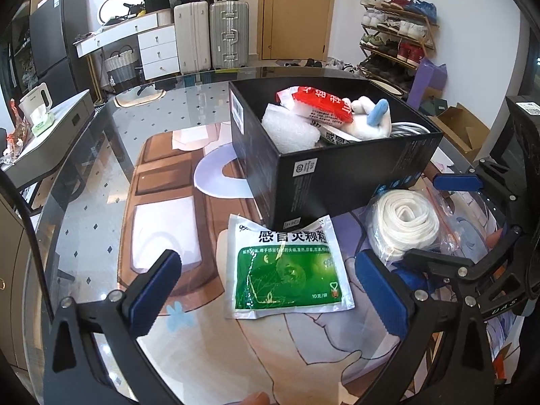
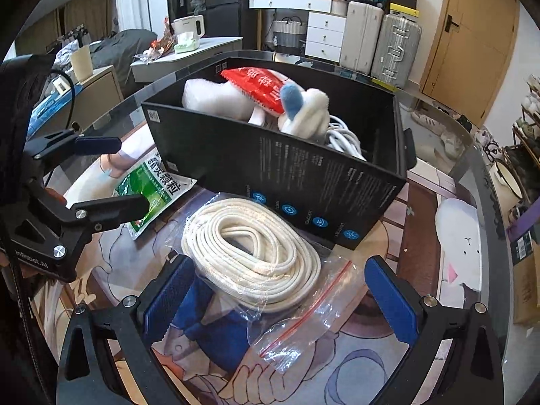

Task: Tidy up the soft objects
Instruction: 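Withdraw both tools and move the right tool to the rope bag, then grasp the clear bag of white rope with the right tool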

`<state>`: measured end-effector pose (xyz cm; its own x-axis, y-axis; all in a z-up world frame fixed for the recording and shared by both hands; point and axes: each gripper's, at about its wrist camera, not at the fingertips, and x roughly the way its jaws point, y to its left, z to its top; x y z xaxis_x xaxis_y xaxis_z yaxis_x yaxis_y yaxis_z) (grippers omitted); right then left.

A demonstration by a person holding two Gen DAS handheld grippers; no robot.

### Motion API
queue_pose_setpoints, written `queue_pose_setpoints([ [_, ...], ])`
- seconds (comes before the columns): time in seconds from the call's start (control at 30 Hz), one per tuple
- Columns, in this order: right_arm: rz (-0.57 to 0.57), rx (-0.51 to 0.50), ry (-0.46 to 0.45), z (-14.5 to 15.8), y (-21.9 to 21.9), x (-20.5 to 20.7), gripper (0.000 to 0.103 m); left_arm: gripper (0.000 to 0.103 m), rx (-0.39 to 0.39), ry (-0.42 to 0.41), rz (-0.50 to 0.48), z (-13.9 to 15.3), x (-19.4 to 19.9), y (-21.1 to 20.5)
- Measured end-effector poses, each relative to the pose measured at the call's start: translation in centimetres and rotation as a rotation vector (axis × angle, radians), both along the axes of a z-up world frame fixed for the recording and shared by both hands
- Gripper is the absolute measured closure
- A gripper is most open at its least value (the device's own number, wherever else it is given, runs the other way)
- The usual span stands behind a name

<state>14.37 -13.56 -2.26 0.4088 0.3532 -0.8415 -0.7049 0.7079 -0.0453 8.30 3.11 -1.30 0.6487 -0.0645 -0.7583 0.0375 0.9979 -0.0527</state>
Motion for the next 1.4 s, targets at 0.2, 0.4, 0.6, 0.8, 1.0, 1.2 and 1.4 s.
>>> queue_pose_setpoints([
  [0.2,0.033,0.006,0.050,-0.7,0.8,0.3,0.001,0.000,0.003,0.004,0.005,0.0,0.1,-0.1],
  [0.4,0.114,0.046,0.118,-0.5,1.2,-0.6,0.001,0.000,-0.013,0.005,0.005,0.0,0.2,0.3],
  [0.6,0.078,0.038,0.113,-0.9,1.1,0.0,0.001,0.000,-0.013,0.006,0.005,-0.1,0.2,0.5],
  [0.8,0.087,0.037,0.110,-1.1,1.7,0.6,0.001,0.000,-0.016,0.009,0.003,-0.1,0.2,0.5],
  [1.0,0.085,0.028,0.101,-1.1,1.6,0.5,0.006,0.000,-0.019,0.013,-0.001,-0.2,0.3,0.4],
  [1.2,0.085,0.014,0.090,-1.0,1.7,0.2,0.023,0.000,-0.023,0.014,-0.002,-0.3,0.3,0.3],
  [1.4,0.158,-0.016,0.130,-0.7,1.5,-1.4,0.023,0.000,-0.033,0.015,-0.001,-0.4,0.2,0.4],
])
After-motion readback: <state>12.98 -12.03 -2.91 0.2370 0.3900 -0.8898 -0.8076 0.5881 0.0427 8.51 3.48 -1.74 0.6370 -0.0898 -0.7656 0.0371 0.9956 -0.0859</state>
